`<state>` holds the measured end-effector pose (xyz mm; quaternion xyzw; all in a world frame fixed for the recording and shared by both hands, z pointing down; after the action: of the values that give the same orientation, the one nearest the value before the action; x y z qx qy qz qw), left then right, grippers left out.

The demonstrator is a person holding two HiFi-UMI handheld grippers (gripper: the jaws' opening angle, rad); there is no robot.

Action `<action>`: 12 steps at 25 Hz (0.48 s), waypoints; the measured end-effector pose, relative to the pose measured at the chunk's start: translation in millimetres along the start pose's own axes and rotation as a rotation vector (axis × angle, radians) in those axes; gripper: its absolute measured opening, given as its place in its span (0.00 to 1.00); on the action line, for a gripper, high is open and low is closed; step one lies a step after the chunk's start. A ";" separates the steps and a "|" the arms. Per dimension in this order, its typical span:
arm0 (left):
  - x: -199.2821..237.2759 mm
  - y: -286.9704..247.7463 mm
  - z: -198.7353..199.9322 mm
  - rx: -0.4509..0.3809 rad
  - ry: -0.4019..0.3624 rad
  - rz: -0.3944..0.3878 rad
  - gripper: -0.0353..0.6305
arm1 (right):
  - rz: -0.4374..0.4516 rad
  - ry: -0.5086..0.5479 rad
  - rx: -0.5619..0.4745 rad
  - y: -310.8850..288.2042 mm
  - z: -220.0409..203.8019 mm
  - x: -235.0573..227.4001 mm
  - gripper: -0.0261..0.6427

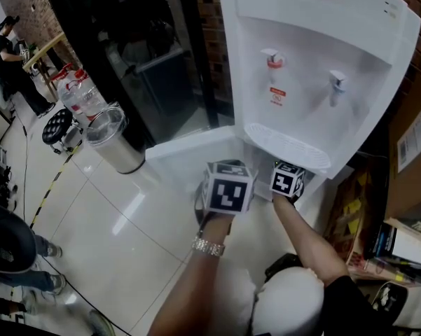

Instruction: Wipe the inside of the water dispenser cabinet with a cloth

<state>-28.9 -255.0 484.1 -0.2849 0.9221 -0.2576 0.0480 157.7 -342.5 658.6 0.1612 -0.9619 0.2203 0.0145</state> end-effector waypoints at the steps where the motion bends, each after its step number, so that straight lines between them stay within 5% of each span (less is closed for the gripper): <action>1: -0.2 0.3 0.0 0.000 0.000 -0.001 0.06 | 0.050 -0.014 -0.001 -0.2 0.3 7.4 0.08; 5: 0.7 1.1 -1.9 0.005 0.004 0.001 0.06 | 0.311 -0.021 -0.020 4.3 -3.2 54.9 0.08; 7: 0.2 1.8 -2.0 0.005 0.006 -0.002 0.06 | 0.371 0.018 -0.034 10.3 -4.6 71.6 0.08; 12: 1.0 4.5 -1.6 -0.001 0.006 -0.003 0.06 | 0.241 0.014 -0.012 -1.2 -8.3 50.9 0.08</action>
<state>-32.3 -251.7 483.3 -0.2853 0.9219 -0.2582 0.0450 109.5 -355.5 671.7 0.0426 -0.9755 0.2159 -0.0043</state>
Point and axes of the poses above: the fingertips, and each gripper's own axes: y backward along the fingers, x to its left, z out of its top, the point moved 3 cm from there along y, backward along the fingers, and after that the axes turned 8 degrees about -z, right-handed, at the moved point
